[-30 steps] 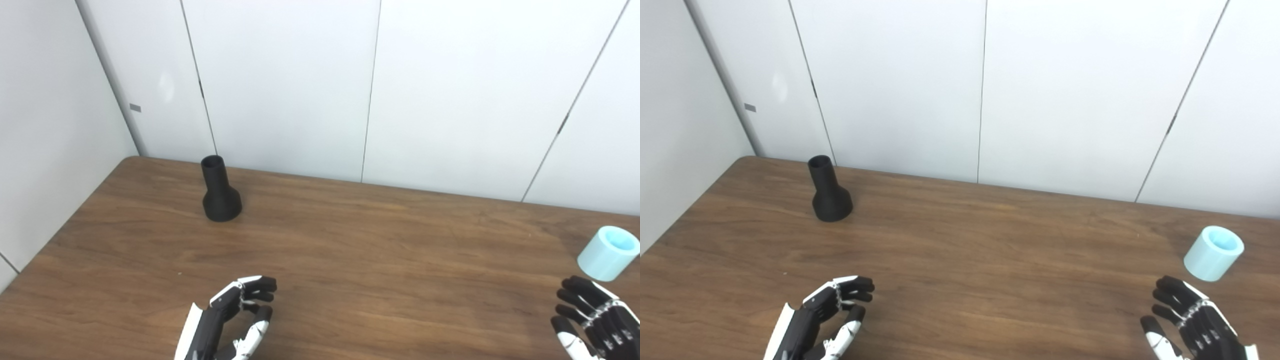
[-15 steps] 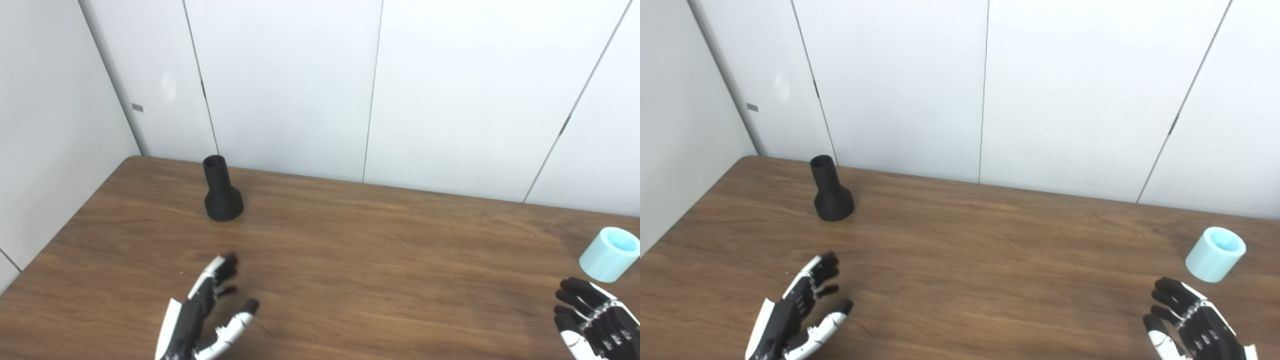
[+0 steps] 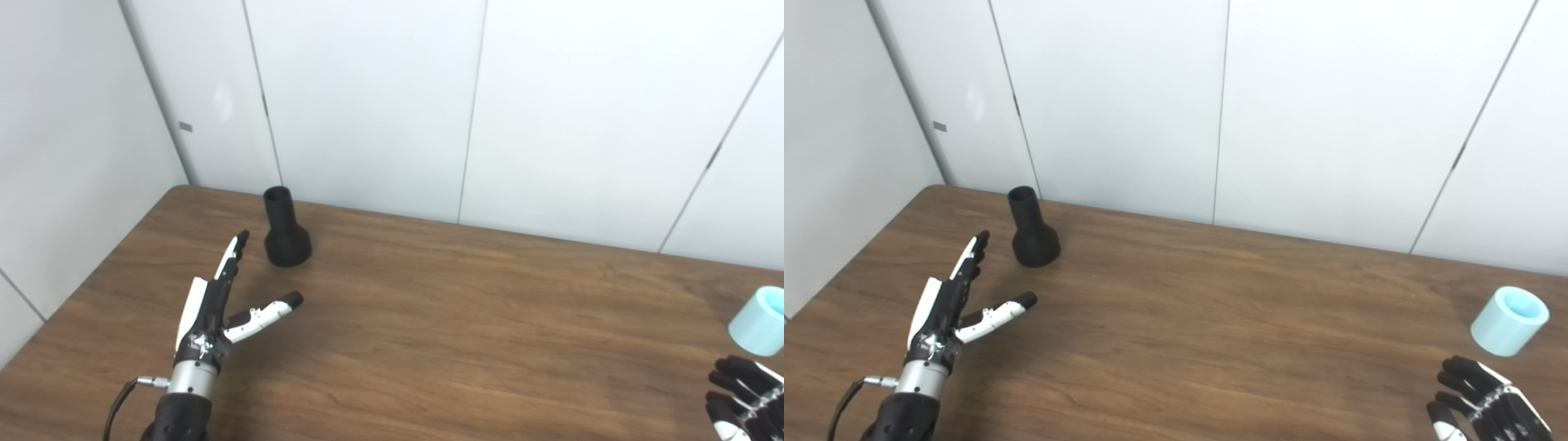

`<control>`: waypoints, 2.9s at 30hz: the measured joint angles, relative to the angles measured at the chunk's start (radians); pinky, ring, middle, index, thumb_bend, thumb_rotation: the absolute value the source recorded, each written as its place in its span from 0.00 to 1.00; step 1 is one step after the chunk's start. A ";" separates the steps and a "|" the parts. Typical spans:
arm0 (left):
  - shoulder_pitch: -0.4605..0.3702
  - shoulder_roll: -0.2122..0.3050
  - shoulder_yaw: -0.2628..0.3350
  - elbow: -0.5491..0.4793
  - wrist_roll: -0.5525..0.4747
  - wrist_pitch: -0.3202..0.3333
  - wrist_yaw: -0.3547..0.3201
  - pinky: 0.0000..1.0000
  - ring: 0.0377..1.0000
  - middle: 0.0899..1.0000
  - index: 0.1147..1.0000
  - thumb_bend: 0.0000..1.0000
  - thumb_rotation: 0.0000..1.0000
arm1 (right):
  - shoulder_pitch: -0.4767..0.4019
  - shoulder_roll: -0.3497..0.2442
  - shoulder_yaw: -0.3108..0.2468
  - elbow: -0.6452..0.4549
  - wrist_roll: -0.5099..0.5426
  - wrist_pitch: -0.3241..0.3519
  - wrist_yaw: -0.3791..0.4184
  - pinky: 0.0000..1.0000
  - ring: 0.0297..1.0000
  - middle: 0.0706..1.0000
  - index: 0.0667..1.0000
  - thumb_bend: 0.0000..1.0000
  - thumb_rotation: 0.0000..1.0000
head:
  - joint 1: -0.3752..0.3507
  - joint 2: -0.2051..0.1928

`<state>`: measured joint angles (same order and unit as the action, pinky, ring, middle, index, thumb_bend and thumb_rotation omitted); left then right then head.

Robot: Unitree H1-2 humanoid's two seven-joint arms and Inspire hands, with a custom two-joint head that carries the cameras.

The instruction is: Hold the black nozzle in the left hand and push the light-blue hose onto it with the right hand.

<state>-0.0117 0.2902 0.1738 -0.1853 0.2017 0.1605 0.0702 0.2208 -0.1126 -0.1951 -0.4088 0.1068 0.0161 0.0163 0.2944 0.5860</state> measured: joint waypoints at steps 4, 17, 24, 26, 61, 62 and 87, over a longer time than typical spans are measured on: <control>-0.051 0.033 -0.003 0.053 0.017 0.068 -0.012 0.89 0.98 1.00 1.00 1.00 0.45 | 0.002 -0.011 -0.004 0.002 0.002 0.012 0.001 0.63 0.72 0.71 0.66 0.20 0.22 | 0.046 -0.005; -0.173 0.037 -0.010 0.164 0.090 0.139 0.016 0.75 0.89 0.97 1.00 1.00 0.44 | -0.005 -0.026 -0.025 0.036 0.016 0.030 -0.001 0.62 0.73 0.71 0.65 0.28 0.44 | 0.121 -0.020; -0.224 0.047 -0.029 0.222 0.128 0.179 0.028 0.89 0.97 0.99 1.00 1.00 0.42 | -0.026 -0.038 -0.034 0.049 0.024 0.029 -0.001 0.61 0.71 0.69 0.63 0.32 0.47 | 0.152 -0.026; -0.239 0.048 -0.028 0.251 0.128 0.191 0.029 0.89 0.97 1.00 1.00 1.00 0.40 | -0.027 -0.039 -0.035 0.057 0.021 0.028 -0.001 0.60 0.69 0.68 0.62 0.32 0.47 | 0.157 -0.025; -0.398 0.160 -0.231 0.560 0.214 0.077 -0.006 0.98 0.92 0.92 0.96 1.00 0.37 | -0.005 -0.049 -0.060 0.064 0.034 0.021 0.019 0.51 0.63 0.63 0.57 0.52 0.53 | 0.118 -0.020; -0.401 0.160 -0.240 0.560 0.225 0.080 -0.006 0.99 0.91 0.91 0.96 1.00 0.37 | -0.003 -0.049 -0.060 0.064 0.034 0.021 0.019 0.51 0.63 0.63 0.57 0.52 0.53 | 0.112 -0.021; -0.454 0.152 -0.286 0.688 0.292 0.011 0.090 1.00 0.85 0.84 0.86 1.00 0.34 | 0.018 -0.050 -0.062 0.036 0.027 0.023 0.019 0.55 0.66 0.65 0.59 0.54 0.55 | 0.077 -0.012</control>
<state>-0.4657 0.4422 -0.1119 0.5029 0.4934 0.1714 0.1606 0.2392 -0.1621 -0.2575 -0.3730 0.1340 0.0388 0.0350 0.3712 0.5737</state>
